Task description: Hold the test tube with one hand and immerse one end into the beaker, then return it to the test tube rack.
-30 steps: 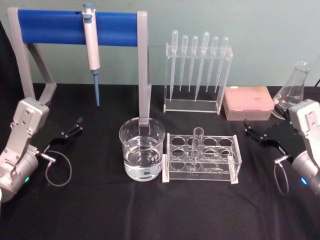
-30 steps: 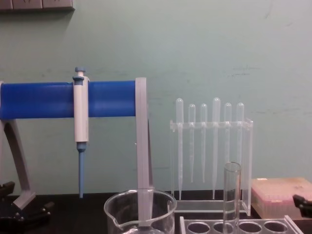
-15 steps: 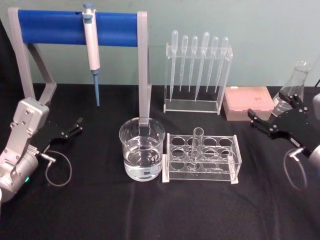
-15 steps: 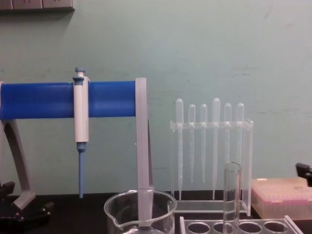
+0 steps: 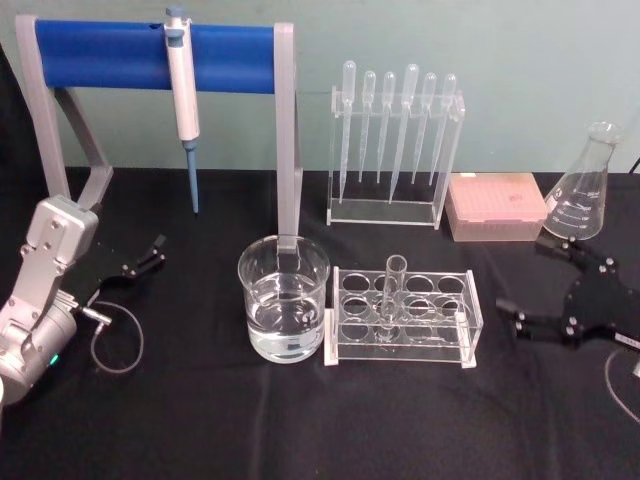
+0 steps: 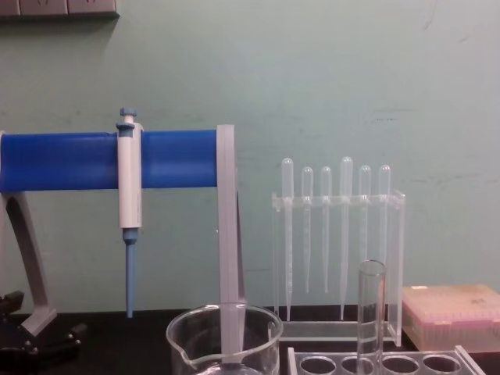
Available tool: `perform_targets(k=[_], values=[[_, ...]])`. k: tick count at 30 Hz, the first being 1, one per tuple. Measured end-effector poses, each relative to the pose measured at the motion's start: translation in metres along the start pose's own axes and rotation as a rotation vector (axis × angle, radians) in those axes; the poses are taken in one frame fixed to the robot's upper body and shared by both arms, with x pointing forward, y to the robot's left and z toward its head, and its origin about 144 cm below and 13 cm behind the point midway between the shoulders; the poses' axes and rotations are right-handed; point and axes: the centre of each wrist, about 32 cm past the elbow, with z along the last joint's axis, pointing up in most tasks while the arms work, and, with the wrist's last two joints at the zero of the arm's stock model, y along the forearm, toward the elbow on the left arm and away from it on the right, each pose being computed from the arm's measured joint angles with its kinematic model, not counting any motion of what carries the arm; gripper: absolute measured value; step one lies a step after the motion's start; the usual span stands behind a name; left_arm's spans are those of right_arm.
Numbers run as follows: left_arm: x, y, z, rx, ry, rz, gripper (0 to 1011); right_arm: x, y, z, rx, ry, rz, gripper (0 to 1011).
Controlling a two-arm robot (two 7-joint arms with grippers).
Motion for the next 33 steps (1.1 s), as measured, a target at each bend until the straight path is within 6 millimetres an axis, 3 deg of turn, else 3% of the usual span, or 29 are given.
perform_targets(k=[9, 33], values=[[0.000, 0.000, 0.000, 0.000, 0.000, 0.000, 1000, 0.006, 0.000, 0.002, 0.028, 0.011, 0.162, 1002], [0.000, 0.000, 0.000, 0.000, 0.000, 0.000, 1000, -0.017, 0.068, 0.020, 0.033, 0.033, 0.275, 1002]])
